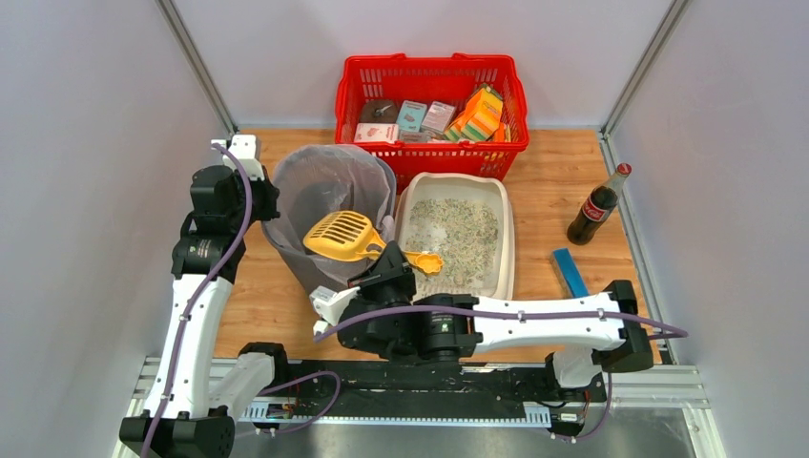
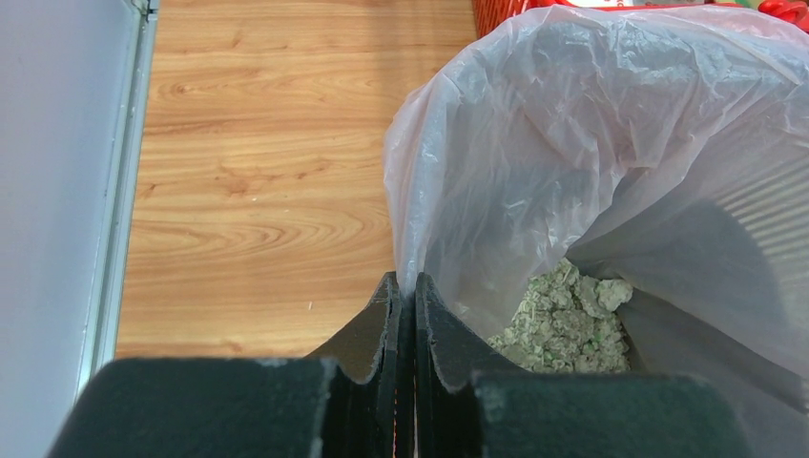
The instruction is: Clean the litter box
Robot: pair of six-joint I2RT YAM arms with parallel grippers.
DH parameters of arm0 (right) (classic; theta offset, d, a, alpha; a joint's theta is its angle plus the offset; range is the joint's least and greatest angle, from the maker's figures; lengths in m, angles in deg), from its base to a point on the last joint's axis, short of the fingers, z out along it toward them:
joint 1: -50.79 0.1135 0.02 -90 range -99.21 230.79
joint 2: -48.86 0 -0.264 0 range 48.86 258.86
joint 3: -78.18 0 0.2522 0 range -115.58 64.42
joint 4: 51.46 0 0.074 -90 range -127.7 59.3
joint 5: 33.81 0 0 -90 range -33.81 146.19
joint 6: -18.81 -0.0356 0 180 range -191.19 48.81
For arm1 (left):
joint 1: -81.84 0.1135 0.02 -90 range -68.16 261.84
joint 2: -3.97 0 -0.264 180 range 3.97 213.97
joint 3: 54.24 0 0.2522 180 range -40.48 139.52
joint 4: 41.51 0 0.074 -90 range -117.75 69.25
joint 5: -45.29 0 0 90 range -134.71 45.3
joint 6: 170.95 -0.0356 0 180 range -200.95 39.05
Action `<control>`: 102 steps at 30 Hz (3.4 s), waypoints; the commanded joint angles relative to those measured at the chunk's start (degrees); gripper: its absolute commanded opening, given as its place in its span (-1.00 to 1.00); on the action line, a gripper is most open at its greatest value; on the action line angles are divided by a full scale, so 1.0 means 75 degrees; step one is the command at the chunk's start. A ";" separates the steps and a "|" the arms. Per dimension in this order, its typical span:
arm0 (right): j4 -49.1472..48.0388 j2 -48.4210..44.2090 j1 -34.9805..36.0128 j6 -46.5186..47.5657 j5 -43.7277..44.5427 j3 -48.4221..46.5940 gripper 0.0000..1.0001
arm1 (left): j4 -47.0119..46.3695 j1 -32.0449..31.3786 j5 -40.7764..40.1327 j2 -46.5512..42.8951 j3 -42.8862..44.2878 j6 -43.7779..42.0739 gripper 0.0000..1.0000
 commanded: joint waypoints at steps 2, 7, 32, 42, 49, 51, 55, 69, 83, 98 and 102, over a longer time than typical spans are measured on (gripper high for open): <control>0.1321 0.0123 -0.0001 -0.1572 -0.0600 -0.0218 -0.99 | 0.0252 -0.0144 0.0195 0.0006 0.0002 -0.0033 -1.00; 0.0888 -0.0040 -0.0095 -0.1757 -0.0600 -0.0452 -0.99 | 0.0276 -0.0144 0.0078 0.0018 0.0002 -0.0068 -1.00; -0.1338 -0.2453 -0.3059 -0.6363 -0.4418 0.0400 -0.99 | 0.0054 -0.0179 -0.0180 -0.0321 -0.0115 -0.0197 0.46; -0.2310 -0.3893 -0.5050 -0.9198 -0.6586 0.2580 -0.99 | -0.0719 -0.0202 -0.0413 -0.1211 -0.0584 -0.0197 0.47; -0.3553 -0.4423 -0.5882 -1.0605 -0.6740 0.4585 -0.99 | -0.1235 -0.0202 -0.0192 -0.1575 -0.0853 -0.0092 0.47; -0.4009 -0.4482 -0.6036 -1.1038 -0.6939 0.5182 -0.99 | -0.1306 -0.0214 -0.0191 -0.1599 -0.0912 -0.0080 0.47; -0.4608 -0.4716 -0.6154 -1.2256 -0.7082 0.6144 -0.99 | -0.1224 -0.0214 -0.0332 -0.1541 -0.0901 -0.0115 0.47; -0.6540 -0.4015 -0.6435 -1.3617 -0.6916 0.7621 -1.00 | -0.0978 -0.0214 -0.0555 -0.1482 -0.0842 -0.0279 0.47; -0.7386 -0.2034 -0.6037 -1.3396 -0.5770 0.7224 -1.00 | -0.0896 -0.0249 -0.0613 -0.1470 -0.0830 -0.0314 0.47; -0.7551 -0.0779 -0.5966 -1.3302 -0.5066 0.7048 -0.92 | -0.0779 -0.0354 -0.0930 -0.1412 -0.0772 -0.0372 0.48; -0.7024 -0.0382 -0.5955 -1.3057 -0.4831 0.6697 -0.90 | -0.0767 -0.0355 -0.0953 -0.1412 -0.0748 -0.0361 0.47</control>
